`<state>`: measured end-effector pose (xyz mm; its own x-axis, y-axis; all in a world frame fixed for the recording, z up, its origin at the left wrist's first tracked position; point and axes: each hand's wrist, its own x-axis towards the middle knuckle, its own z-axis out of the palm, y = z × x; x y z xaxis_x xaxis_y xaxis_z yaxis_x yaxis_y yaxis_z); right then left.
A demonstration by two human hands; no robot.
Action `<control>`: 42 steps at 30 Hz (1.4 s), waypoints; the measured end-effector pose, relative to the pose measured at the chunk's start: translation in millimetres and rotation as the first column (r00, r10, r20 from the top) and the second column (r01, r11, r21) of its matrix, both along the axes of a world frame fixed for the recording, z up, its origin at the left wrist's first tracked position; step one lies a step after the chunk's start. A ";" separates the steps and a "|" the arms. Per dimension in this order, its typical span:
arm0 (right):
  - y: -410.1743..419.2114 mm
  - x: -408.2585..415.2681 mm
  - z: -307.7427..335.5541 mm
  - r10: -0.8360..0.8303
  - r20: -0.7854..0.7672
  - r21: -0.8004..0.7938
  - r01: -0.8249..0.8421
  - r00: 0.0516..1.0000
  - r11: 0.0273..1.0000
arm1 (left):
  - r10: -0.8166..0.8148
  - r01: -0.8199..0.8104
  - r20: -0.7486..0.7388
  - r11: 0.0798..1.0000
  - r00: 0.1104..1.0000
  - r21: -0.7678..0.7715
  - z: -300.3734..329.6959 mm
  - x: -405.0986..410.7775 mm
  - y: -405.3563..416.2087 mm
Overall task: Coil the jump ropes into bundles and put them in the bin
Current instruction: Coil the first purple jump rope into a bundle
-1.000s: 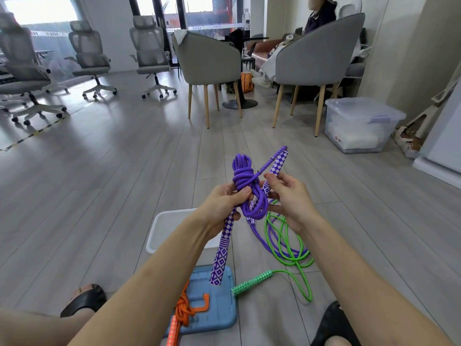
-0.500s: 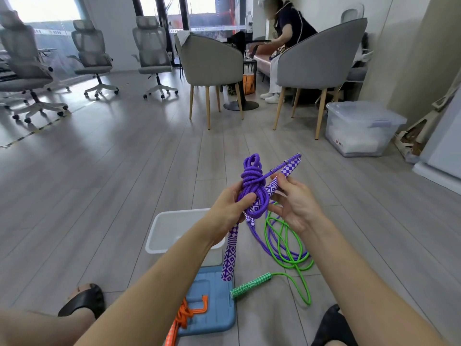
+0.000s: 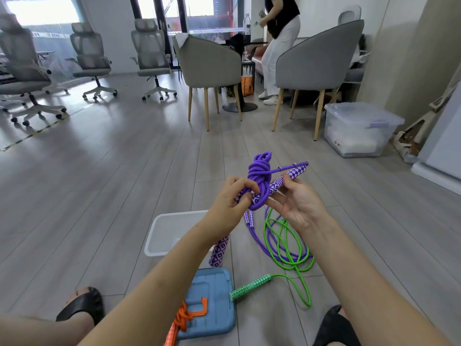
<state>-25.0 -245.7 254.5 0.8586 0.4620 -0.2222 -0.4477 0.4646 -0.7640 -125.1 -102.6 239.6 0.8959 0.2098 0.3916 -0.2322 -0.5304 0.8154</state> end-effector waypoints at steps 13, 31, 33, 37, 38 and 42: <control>14.7 -17.3 1.0 0.109 -0.443 0.238 0.000 0.890 0.971 | 0.101 -0.082 0.176 0.990 0.979 -0.112 -4.2 3.1 -6.6; -1.9 -7.8 12.2 0.313 -0.050 0.031 -0.311 0.949 0.950 | 0.049 -0.045 0.004 0.934 0.999 -0.355 4.5 -2.7 -13.1; -2.5 -6.9 8.4 0.305 0.083 -0.065 -0.300 0.949 0.952 | 0.040 -0.078 -0.096 0.895 0.995 -0.439 3.7 -0.2 -12.0; -1.2 -9.7 1.2 0.308 0.272 -0.158 -0.274 0.912 0.949 | -0.015 -0.080 -0.174 0.847 0.985 -0.525 6.8 2.0 -5.6; -1.0 -9.3 -0.9 0.315 0.299 -0.177 -0.272 0.901 0.946 | -0.046 -0.040 -0.166 0.877 0.985 -0.480 8.6 0.7 -2.9; -2.7 -4.4 -3.8 0.308 0.419 -0.267 -0.209 0.854 0.941 | -0.051 0.000 -0.191 0.966 0.980 -0.257 17.4 -1.6 0.6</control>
<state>-29.4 -248.4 250.7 0.7429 0.6681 0.0434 -0.1152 0.1914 -0.9747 -126.7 -102.1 257.1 0.9557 0.2555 0.1459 -0.0666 -0.2952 0.9531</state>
